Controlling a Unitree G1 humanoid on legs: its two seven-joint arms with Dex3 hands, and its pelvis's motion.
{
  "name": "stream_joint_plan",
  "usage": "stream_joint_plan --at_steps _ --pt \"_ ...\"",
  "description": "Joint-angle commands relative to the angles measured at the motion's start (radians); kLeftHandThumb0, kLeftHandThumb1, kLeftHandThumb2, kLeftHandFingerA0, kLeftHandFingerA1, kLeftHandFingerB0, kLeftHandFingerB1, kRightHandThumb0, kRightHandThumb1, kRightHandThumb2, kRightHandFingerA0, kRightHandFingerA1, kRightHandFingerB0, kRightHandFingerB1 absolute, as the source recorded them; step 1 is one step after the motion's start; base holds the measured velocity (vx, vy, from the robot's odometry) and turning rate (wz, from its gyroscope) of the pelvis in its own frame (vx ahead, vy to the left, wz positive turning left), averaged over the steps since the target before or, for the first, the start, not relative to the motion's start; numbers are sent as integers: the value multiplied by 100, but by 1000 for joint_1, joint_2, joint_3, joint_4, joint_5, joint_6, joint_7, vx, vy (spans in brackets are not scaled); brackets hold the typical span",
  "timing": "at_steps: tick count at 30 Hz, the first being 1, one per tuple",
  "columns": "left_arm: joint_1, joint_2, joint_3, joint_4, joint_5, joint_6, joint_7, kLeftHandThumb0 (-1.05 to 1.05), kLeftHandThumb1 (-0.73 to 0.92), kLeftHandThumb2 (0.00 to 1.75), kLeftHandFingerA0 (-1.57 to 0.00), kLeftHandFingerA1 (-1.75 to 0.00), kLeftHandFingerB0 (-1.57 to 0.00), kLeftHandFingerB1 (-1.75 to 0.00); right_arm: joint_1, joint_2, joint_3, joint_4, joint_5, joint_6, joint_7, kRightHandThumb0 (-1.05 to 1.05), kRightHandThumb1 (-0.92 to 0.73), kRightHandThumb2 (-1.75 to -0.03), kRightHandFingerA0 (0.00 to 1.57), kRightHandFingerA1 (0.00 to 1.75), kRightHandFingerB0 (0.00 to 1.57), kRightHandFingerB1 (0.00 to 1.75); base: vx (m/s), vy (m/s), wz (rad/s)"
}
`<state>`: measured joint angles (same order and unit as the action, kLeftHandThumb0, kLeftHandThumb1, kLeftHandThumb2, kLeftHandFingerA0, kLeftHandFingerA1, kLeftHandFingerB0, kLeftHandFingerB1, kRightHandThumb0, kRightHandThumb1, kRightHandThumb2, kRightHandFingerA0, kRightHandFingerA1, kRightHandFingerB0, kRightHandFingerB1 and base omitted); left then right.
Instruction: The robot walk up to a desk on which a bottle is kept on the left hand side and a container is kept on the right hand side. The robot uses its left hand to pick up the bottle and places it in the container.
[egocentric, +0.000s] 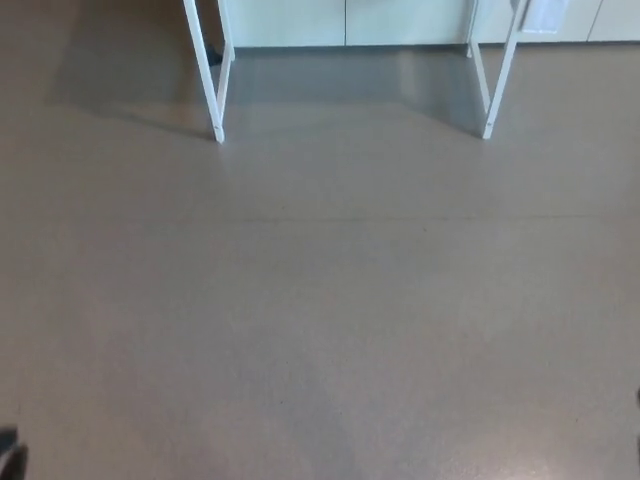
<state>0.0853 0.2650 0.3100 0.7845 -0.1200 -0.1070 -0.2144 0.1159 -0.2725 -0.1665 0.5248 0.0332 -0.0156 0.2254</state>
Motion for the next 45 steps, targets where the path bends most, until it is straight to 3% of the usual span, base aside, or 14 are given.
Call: stream_joint_plan --at_steps 1,4,5,8,12,13,14,18,25,26,31,32,33,45 --pt "18 7 30 1 -56 -83 -77 -74 80 65 -35 -37 -36 -32 26 -23 -18 -42 47 7 60 -53 -89 -66 18 38 15 35 40 46 -8" --pt "32 9 25 1 -45 -86 -74 -74 80 65 -36 -36 -36 -32 40 -21 -18 -48 52 7 69 -53 -89 -66 18 38 16 35 143 172 -7" --pt "37 8 24 1 -41 -89 -71 -74 80 65 -38 -37 -38 -32 46 -23 -16 -51 51 4 74 -32 -71 -119 2 49 1 48 148 237 -17" --pt "67 1 17 -2 -27 -105 -55 -79 69 105 -37 -52 -35 -47 72 -29 -9 -40 42 -20 87 -32 -71 -118 2 49 0 48 177 370 -35" --pt "96 -3 1 -33 -12 -105 -46 -72 80 65 -44 -40 -45 -34 86 -32 -7 -36 43 -23 94 -32 -71 -118 2 50 1 48 270 361 7" --pt "109 0 -13 -50 1 -102 -44 -75 71 106 -37 -53 -34 -48 89 -32 -8 -35 46 -25 98 -32 -71 -118 2 50 0 48 218 169 4" --pt "117 3 -24 -61 5 -98 -49 -70 82 66 -42 -39 -45 -34 94 -27 -12 -42 53 -22 101 -55 -83 -78 15 44 13 39 253 153 10" --pt "126 11 -46 -64 17 -115 -52 -75 72 106 -33 -50 -37 -49 102 -24 -19 -56 67 -18 112 -33 -70 -117 2 50 0 49 247 81 11" --pt "133 27 -81 -65 33 -138 -54 -73 82 66 -40 -37 -41 -33 86 -33 -7 -40 48 -16 104 -33 -68 -116 2 49 0 48 292 -159 27" --pt "130 31 -86 -58 35 -144 -53 -77 70 106 -37 -52 -31 -47 86 -32 -7 -45 47 -12 100 -53 -83 -64 18 39 13 34 372 -233 71" --pt "122 35 -98 -49 48 -151 -34 -78 73 73 -43 -39 -37 -35 75 -37 -2 -45 47 -6 101 -56 -81 -77 16 43 13 38 413 -271 19" --pt "120 35 -98 -48 47 -150 -34 -80 70 76 -42 -42 -39 -38 70 -38 -1 -40 46 -5 103 -32 -69 -116 2 49 0 48 358 -113 -2" --pt "117 34 -97 -48 44 -147 -32 -73 81 65 -46 -38 -42 -33 66 -41 3 -37 42 -5 102 -56 -82 -77 16 42 13 38 358 -113 -10" --pt "101 39 -107 -34 58 -157 -17 -72 80 65 -53 -42 -48 -34 47 -47 21 -35 33 5 96 -54 -82 -75 17 42 14 38 434 159 -18"
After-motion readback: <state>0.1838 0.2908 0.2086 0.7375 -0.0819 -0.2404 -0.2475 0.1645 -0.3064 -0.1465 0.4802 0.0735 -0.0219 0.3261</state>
